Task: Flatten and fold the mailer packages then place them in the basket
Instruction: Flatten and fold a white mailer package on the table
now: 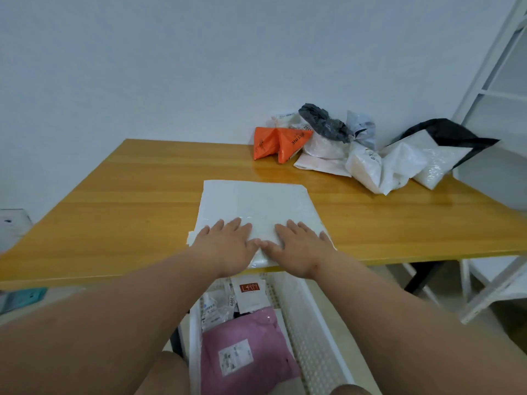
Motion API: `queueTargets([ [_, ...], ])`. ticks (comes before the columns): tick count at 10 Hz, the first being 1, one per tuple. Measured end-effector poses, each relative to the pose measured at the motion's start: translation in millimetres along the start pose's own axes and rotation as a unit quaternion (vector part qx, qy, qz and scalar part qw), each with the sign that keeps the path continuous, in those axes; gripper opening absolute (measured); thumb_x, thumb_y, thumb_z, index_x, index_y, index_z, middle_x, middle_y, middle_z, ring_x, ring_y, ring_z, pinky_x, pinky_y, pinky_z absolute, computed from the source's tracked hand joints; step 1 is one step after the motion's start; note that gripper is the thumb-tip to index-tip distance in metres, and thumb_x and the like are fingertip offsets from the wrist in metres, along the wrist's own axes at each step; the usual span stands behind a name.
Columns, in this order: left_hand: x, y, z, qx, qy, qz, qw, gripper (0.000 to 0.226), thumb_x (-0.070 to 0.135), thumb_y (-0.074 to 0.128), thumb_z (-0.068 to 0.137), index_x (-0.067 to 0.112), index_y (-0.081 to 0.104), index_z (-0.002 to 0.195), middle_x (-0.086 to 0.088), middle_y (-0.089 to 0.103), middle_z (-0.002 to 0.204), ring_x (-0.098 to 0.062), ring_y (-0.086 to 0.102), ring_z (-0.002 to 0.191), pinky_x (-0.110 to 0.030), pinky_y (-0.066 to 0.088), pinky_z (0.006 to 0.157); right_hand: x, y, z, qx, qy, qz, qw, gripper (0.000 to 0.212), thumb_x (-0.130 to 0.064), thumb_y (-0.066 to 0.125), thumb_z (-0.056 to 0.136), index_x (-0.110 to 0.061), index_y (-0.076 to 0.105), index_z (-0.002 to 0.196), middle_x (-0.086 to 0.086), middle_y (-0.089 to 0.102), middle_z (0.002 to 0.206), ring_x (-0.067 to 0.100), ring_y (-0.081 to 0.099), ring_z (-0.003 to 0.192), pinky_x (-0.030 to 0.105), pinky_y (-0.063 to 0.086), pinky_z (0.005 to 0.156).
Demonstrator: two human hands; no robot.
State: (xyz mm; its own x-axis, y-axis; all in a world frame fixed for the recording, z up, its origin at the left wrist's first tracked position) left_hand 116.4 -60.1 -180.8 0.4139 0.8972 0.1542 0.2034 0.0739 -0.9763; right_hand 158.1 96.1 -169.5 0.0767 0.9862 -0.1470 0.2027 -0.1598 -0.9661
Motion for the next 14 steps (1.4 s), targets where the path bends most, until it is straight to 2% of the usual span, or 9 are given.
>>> queueTargets([
  [1,-3,7,-9,-0.008,-0.002,0.004,1.000,0.062,0.054,0.010,0.102,0.029,0.001,0.157,0.004,-0.007,0.165,-0.025,-0.006,0.151,-0.049,0.001,0.121,-2,11,-4,-0.005,0.006,-0.016,1.000,0.076,-0.071,0.010,0.094,-0.029,0.000,0.157,0.000,-0.011,0.164,0.020,-0.013,0.150,0.056,-0.006,0.119],
  [3,-5,13,-6,-0.009,-0.013,0.016,1.000,0.062,0.056,0.006,0.100,0.031,-0.009,0.156,0.006,-0.016,0.163,-0.023,-0.013,0.150,-0.048,-0.004,0.121,-1,16,1,0.005,0.010,-0.030,0.999,0.073,-0.069,0.009,0.095,-0.031,-0.005,0.156,-0.001,-0.016,0.163,0.019,-0.017,0.150,0.056,-0.008,0.119],
  [5,-8,11,3,-0.014,-0.012,0.019,1.000,0.061,0.054,0.006,0.101,0.032,-0.011,0.155,0.007,-0.018,0.162,-0.023,-0.014,0.150,-0.049,-0.004,0.121,-3,19,9,0.028,0.008,-0.042,0.999,0.066,-0.068,0.007,0.095,-0.041,-0.004,0.154,-0.001,-0.013,0.164,0.021,-0.014,0.150,0.058,-0.007,0.118],
  [14,-8,12,2,-0.033,-0.016,0.025,0.999,0.061,0.054,0.004,0.101,0.030,-0.014,0.154,0.007,-0.020,0.162,-0.023,-0.017,0.149,-0.050,-0.006,0.121,-4,22,8,0.045,0.010,-0.039,0.998,0.066,-0.068,0.006,0.095,-0.040,0.002,0.155,0.000,-0.009,0.165,0.020,-0.012,0.151,0.059,-0.005,0.118],
])
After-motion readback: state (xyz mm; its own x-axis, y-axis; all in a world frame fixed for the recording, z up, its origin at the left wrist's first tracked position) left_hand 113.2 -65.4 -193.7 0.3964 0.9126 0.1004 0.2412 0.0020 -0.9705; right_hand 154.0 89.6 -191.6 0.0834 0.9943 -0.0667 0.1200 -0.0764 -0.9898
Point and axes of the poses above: each hand's wrist, its own z-axis towards the middle knuckle, its own y-axis out of the palm, x = y × z, the point moved 3 cm from there along z, towards the middle knuckle
